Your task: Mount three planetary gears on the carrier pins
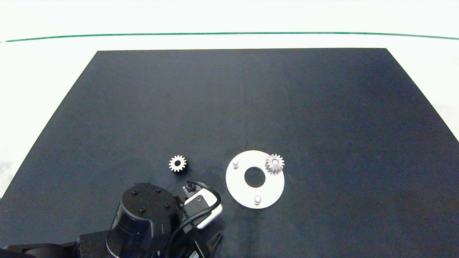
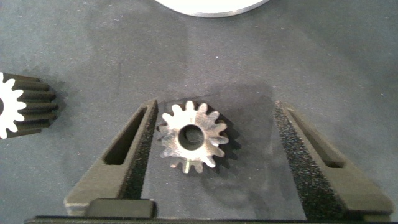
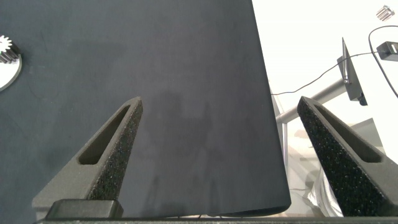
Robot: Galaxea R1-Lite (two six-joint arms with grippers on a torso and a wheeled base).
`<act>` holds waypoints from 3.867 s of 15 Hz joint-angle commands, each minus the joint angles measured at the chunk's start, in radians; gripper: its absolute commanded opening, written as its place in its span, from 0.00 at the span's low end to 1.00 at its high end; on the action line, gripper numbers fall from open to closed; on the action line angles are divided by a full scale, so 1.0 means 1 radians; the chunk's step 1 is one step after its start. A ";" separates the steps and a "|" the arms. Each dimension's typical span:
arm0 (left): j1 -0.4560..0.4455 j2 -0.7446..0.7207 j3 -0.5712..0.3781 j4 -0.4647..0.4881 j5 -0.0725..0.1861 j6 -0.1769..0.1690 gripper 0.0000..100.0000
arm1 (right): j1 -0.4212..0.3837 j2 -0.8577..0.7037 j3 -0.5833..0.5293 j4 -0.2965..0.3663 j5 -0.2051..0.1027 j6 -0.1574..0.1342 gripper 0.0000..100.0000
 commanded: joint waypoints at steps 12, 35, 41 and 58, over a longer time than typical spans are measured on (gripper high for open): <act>0.070 0.004 0.013 -0.004 -0.036 0.007 0.44 | 0.007 -0.005 -0.002 0.002 -0.001 -0.001 1.00; 0.025 -0.076 -0.038 0.085 -0.034 -0.006 0.07 | 0.022 -0.024 0.121 0.009 0.008 0.008 1.00; -0.064 -0.099 -0.202 0.240 -0.033 -0.039 0.07 | 0.027 -0.025 0.161 0.007 0.030 0.008 1.00; -0.163 0.148 -0.400 0.150 0.064 -0.042 0.07 | 0.025 -0.025 0.162 0.004 0.031 0.006 1.00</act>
